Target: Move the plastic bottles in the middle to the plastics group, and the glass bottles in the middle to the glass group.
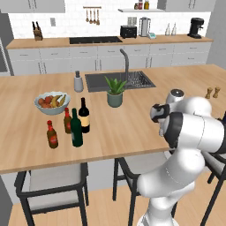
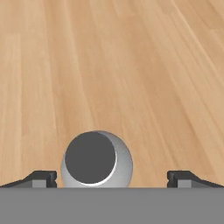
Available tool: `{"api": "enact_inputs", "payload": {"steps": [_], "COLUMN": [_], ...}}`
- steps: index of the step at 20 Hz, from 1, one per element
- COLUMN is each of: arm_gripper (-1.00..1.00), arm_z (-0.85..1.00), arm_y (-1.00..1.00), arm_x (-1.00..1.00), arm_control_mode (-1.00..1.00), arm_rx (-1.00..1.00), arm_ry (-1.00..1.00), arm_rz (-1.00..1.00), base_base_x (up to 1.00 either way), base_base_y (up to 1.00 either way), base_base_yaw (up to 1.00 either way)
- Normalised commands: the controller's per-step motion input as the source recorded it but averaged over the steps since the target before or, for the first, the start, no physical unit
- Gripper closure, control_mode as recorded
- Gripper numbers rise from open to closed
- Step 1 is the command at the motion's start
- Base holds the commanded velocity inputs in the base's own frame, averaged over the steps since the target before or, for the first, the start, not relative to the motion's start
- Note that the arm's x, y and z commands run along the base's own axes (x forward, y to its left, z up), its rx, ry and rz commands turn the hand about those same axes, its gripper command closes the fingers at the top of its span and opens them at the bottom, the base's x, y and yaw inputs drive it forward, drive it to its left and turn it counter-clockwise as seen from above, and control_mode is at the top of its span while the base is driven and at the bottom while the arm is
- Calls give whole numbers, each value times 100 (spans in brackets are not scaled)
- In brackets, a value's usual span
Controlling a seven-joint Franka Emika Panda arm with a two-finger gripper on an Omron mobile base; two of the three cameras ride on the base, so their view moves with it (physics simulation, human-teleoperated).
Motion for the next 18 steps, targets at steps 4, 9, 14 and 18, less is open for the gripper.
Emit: {"api": "enact_inputs", "payload": {"steps": [4, 9, 14, 18], "arm_gripper": [-100, -100, 100, 100], "arm_z": [0, 0, 0, 0], "arm_y": [0, 0, 0, 0], "arm_x": [4, 0, 0, 0], "arm_control_mode": [-100, -100, -100, -100], "arm_rx": [0, 0, 0, 0], "arm_ry": [-1, -12, -5, 0], "arm_rz": [0, 3, 3, 0], "base_base_x": [0, 0, 0, 0], "base_base_y": [0, 0, 0, 0], "base_base_yaw": [0, 0, 0, 0]}}
